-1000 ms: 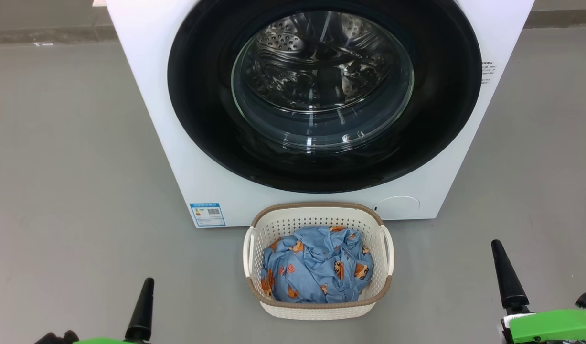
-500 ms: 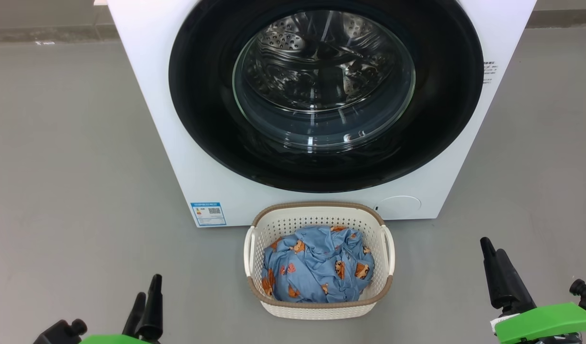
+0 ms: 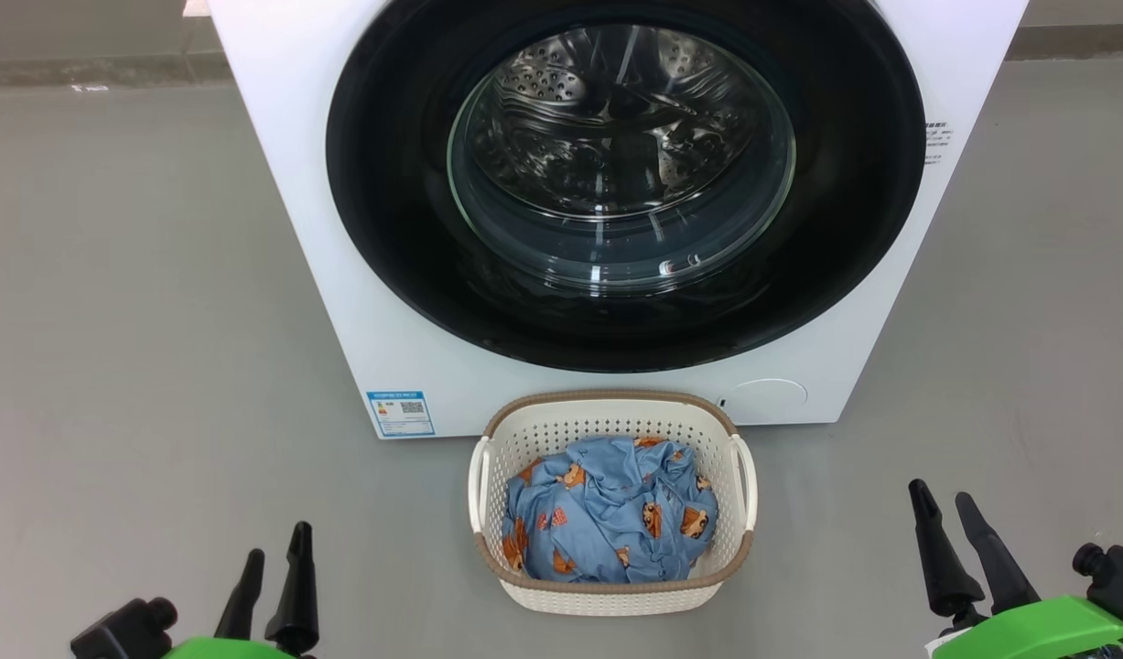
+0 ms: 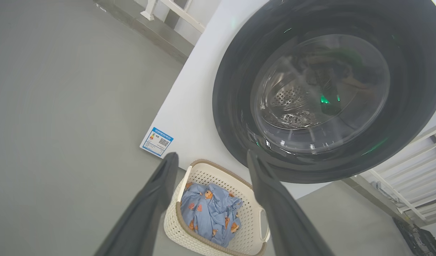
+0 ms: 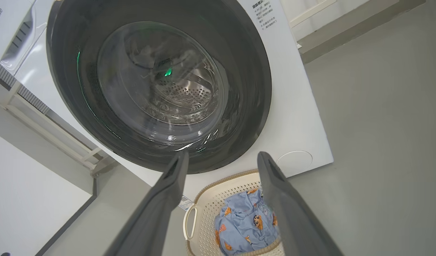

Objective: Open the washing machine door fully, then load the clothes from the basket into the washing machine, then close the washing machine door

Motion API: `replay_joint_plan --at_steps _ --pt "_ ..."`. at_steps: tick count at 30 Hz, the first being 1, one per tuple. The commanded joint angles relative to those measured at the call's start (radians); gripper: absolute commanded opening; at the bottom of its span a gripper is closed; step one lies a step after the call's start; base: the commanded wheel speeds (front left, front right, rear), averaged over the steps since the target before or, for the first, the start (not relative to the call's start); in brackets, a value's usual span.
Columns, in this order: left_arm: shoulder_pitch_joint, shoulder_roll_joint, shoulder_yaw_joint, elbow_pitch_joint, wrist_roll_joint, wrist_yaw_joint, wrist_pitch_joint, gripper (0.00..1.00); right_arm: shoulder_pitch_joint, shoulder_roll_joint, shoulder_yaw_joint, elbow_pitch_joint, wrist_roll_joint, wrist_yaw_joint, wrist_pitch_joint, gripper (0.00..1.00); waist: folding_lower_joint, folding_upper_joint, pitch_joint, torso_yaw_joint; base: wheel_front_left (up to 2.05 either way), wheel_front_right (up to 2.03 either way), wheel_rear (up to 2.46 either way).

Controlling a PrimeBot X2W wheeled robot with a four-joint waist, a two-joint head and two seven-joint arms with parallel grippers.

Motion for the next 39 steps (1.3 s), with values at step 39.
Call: replay_joint_plan --at_steps 39 --pt "-0.033 0.027 0.013 -0.038 0.592 -0.01 -0.123 1.0 0.013 -0.043 0.031 -0.016 -0.441 0.002 -0.124 1.0 -0.0001 -0.0001 -0.004 0.015 0.0 0.0 0.0"
